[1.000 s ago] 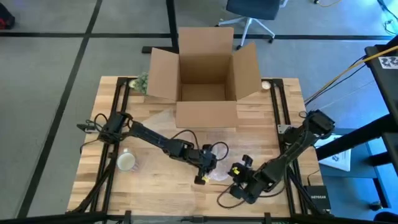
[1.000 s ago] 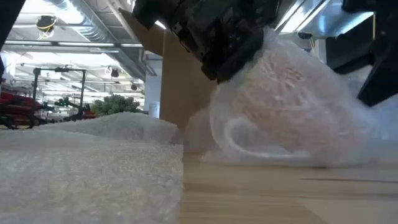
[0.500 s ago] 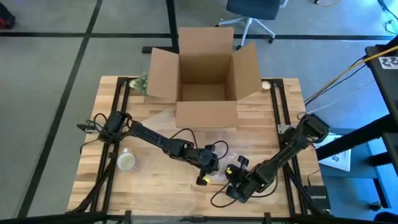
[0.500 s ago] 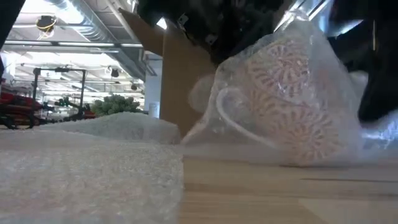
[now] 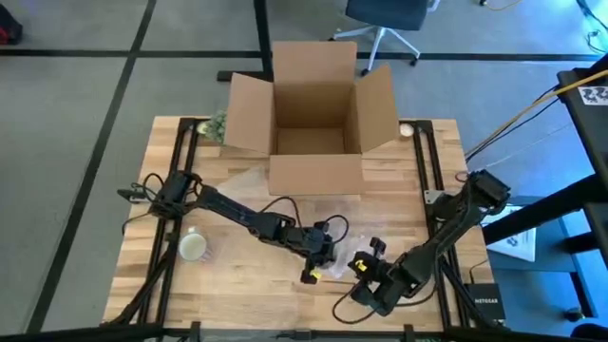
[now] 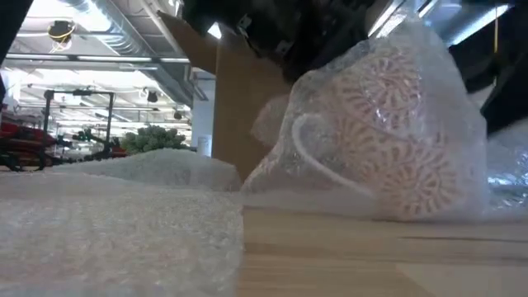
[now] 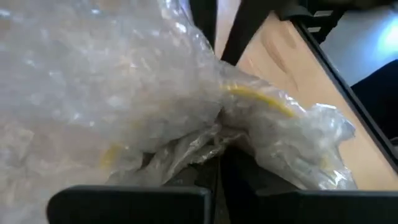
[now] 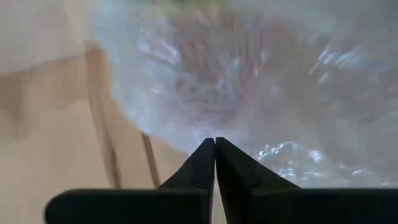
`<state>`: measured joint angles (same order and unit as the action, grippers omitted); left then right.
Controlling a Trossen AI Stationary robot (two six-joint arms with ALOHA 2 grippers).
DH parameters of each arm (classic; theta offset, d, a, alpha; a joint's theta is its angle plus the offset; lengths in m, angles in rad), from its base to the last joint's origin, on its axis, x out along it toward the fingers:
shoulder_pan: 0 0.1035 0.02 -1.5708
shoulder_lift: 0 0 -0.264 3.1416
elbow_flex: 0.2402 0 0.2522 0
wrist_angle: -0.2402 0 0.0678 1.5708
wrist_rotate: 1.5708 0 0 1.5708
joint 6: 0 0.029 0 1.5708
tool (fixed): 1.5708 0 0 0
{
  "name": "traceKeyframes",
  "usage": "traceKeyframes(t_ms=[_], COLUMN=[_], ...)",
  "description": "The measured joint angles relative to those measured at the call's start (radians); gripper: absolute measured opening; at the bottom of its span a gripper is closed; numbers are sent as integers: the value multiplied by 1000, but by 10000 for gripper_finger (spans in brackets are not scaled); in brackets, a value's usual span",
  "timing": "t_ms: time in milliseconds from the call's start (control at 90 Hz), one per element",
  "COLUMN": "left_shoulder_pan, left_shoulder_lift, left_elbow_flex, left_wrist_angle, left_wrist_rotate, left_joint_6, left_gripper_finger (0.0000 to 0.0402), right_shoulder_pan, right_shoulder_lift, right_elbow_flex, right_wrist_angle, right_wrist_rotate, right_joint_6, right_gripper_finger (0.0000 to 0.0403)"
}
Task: Wrap mug
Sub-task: Wrap the orange mug with the bubble wrap
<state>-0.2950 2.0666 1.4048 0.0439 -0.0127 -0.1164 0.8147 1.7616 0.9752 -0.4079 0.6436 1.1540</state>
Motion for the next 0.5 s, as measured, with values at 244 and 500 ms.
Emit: traceKeyframes(t_ms=[244, 500], left_shoulder_pan=[-5, -6], left_shoulder_lift=[-2, -2], left_elbow_flex=[2, 2], left_wrist_angle=[25, 25], left_wrist_rotate=[-6, -9], left_joint_6=[-44, -52], left_gripper_finger=[0, 0], right_shoulder_pan=[-26, -24], right_shoulder_lift=[80, 68], right_elbow_flex=[-39, -28], right_wrist_angle=[151, 118], right_wrist_rotate=[42, 5], right_joint_6=[-33, -36], right_gripper_finger=[0, 0])
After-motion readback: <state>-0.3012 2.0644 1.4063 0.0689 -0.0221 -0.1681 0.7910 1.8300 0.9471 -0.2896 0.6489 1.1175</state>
